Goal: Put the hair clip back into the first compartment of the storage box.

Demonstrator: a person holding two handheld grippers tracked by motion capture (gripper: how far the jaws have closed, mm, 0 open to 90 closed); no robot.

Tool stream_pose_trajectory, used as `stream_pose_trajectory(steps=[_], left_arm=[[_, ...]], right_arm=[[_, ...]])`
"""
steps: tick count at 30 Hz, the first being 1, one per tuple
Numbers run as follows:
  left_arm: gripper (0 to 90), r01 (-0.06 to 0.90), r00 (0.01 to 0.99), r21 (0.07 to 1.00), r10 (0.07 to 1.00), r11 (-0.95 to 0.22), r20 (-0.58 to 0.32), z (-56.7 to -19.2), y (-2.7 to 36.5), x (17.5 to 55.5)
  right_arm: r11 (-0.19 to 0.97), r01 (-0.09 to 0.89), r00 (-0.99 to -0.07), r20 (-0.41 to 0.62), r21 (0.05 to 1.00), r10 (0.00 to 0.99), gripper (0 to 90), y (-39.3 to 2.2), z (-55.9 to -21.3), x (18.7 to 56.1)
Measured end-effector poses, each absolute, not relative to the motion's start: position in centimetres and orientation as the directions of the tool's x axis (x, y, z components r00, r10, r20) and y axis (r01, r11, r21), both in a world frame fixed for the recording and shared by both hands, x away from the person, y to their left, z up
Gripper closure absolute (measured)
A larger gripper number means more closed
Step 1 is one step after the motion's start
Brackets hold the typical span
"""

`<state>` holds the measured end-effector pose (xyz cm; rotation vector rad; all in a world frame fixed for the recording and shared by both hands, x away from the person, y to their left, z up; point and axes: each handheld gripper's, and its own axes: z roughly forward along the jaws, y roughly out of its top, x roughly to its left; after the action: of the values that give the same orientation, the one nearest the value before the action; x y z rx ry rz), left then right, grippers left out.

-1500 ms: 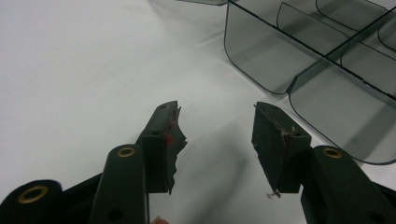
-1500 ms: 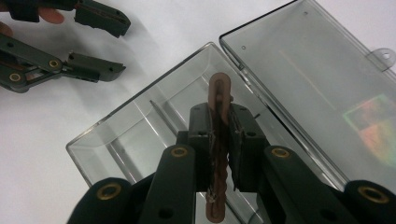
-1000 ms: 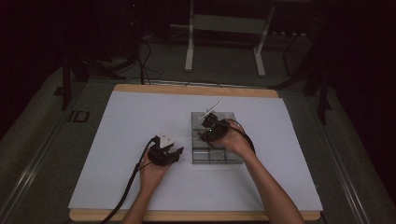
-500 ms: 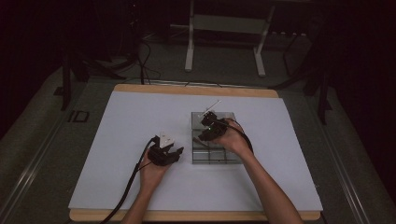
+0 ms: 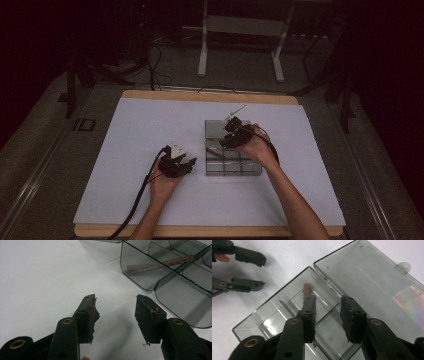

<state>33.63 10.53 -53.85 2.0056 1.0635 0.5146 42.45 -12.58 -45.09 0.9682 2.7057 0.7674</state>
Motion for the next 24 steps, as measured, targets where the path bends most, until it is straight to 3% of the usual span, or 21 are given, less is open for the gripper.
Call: stream_pose_trajectory(steps=[11,24], left_arm=[[51.6,0.505,0.565,0.797,0.825,-0.331,-0.015,-53.9,10.5,33.6],[51.6,0.504,0.565,0.797,0.825,-0.333,-0.013,-53.9,10.5,33.6]], right_arm=[[0.572,0.560,-0.724,0.019,0.599,0.690,61.8,-13.8,-44.4,42.7],[0.554,0.564,-0.708,0.014,0.612,0.706,59.7,-15.5,-44.5,42.8]])
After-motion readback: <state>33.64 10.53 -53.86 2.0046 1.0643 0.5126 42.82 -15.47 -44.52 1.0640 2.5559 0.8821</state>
